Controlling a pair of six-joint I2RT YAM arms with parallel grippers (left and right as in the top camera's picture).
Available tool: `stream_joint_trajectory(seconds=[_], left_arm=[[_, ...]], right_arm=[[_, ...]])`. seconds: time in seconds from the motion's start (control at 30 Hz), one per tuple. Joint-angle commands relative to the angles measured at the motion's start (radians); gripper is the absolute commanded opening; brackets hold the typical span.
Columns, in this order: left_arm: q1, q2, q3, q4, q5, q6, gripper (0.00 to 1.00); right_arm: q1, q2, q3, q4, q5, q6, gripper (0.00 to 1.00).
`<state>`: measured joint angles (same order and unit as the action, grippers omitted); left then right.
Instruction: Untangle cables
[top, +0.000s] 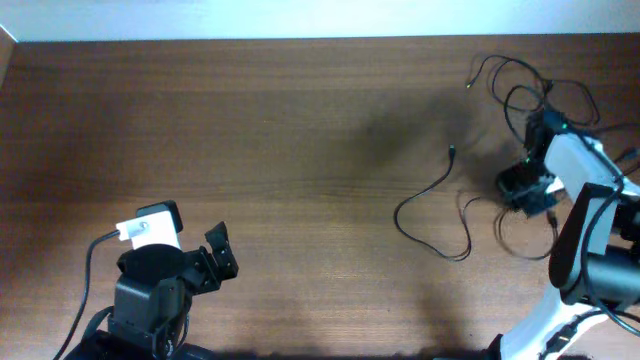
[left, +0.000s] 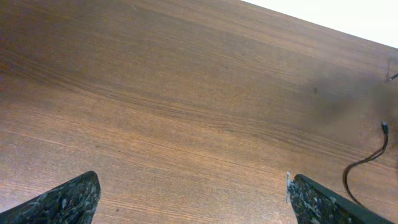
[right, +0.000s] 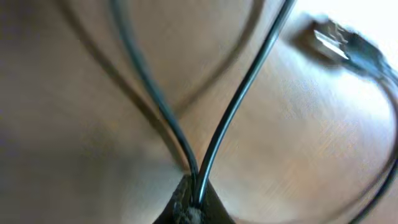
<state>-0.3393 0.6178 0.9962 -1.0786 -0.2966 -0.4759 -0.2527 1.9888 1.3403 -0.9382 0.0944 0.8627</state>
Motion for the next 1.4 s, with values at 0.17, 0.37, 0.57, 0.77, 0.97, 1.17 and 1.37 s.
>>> stream_joint_trajectory(seconds=[0.17, 0.37, 0.57, 0.77, 0.97, 1.17, 1.37], left_arm=[[0.002, -0.002, 0.001, -0.001, -0.010, -0.009, 0.99], [0.002, -0.002, 0.001, -0.001, -0.011, -0.009, 0.99], [0.002, -0.002, 0.001, -0.002, -0.011, -0.008, 0.99], [0.002, -0.002, 0.001, -0.016, -0.011, -0.009, 0.99], [0.002, -0.002, 0.001, -0.016, -0.010, -0.009, 0.99], [0.002, -0.002, 0.001, -0.016, -0.010, -0.009, 0.99], [0.002, -0.002, 0.001, -0.016, -0.010, -0.009, 0.99]], right_arm=[[-0.048, 0.006, 1.217, -0.611, 0.153, -0.291, 0.04], [-0.056, 0.006, 1.603, -0.626, 0.388, -0.440, 0.04], [-0.048, 0.006, 1.381, -0.760, 0.098, -0.444, 0.04], [-0.035, 0.010, 0.511, -0.472, 0.126, -0.437, 0.04], [-0.036, 0.009, 0.126, 0.004, 0.127, -0.470, 0.99], [-0.040, 0.003, 0.500, -0.214, 0.153, -0.489, 0.98], [0.082, -0.044, 1.028, -0.549, 0.190, -0.560, 0.99]])
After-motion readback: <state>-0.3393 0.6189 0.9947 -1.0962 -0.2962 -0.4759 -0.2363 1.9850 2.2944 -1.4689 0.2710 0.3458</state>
